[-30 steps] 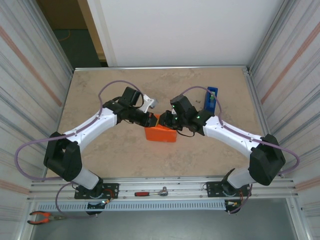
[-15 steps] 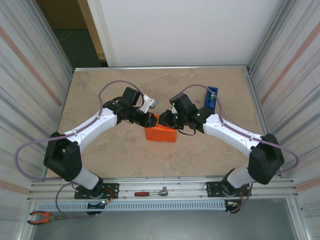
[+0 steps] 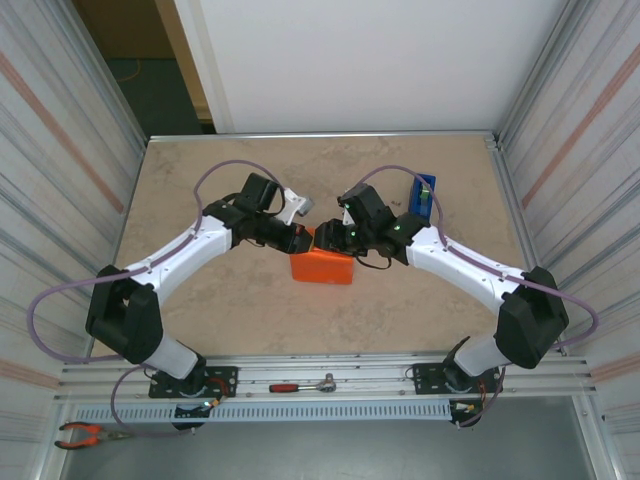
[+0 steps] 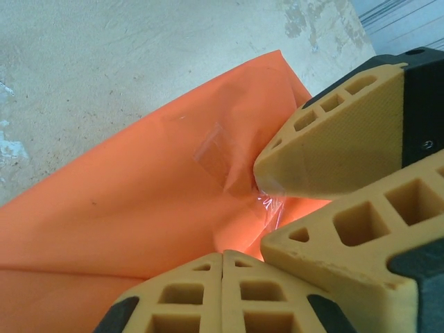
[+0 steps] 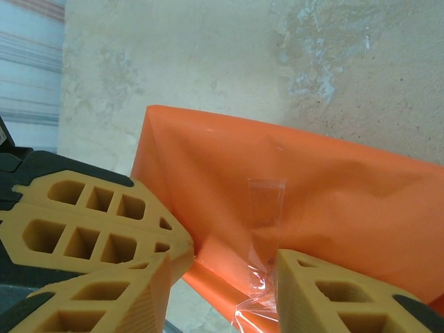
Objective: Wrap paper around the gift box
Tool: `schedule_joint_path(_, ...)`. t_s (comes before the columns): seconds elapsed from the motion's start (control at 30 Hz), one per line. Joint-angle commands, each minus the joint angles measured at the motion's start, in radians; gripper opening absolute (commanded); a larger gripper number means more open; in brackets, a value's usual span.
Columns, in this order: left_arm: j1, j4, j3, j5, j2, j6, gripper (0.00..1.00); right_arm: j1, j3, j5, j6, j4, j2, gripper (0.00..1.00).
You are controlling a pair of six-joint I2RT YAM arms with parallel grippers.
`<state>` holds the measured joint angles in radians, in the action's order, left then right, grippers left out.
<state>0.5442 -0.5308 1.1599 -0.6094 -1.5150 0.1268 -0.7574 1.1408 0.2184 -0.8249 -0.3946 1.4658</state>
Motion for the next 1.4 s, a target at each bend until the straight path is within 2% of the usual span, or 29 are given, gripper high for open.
schedule_joint_path(0.0, 0.032, -0.059, -0.050, 0.041, -0.055, -0.025, 0.00, -0.021, -0.001, 0.083, 0.055, -0.030, 0.029, 0.47)
schedule_joint_path(0.3, 0.034, -0.058, -0.051, 0.039, -0.062, -0.026, 0.00, -0.035, -0.025, 0.150, 0.104, 0.041, 0.019, 0.49)
schedule_joint_path(0.57, 0.038, -0.057, -0.055, 0.041, -0.062, -0.026, 0.00, -0.029, -0.105, 0.119, -0.059, 0.148, -0.020, 0.45)
schedule_joint_path(0.93, 0.041, -0.054, -0.062, 0.042, -0.056, -0.026, 0.00, -0.042, 0.013, 0.006, -0.154, -0.068, 0.001, 0.42)
schedule_joint_path(1.17, 0.044, -0.052, -0.063, 0.043, -0.057, -0.026, 0.00, -0.045, 0.074, -0.039, -0.207, -0.148, 0.016, 0.48)
schedule_joint_path(1.37, 0.046, -0.051, -0.063, 0.043, -0.060, -0.025, 0.00, -0.047, 0.099, -0.027, -0.208, -0.137, 0.025, 0.51)
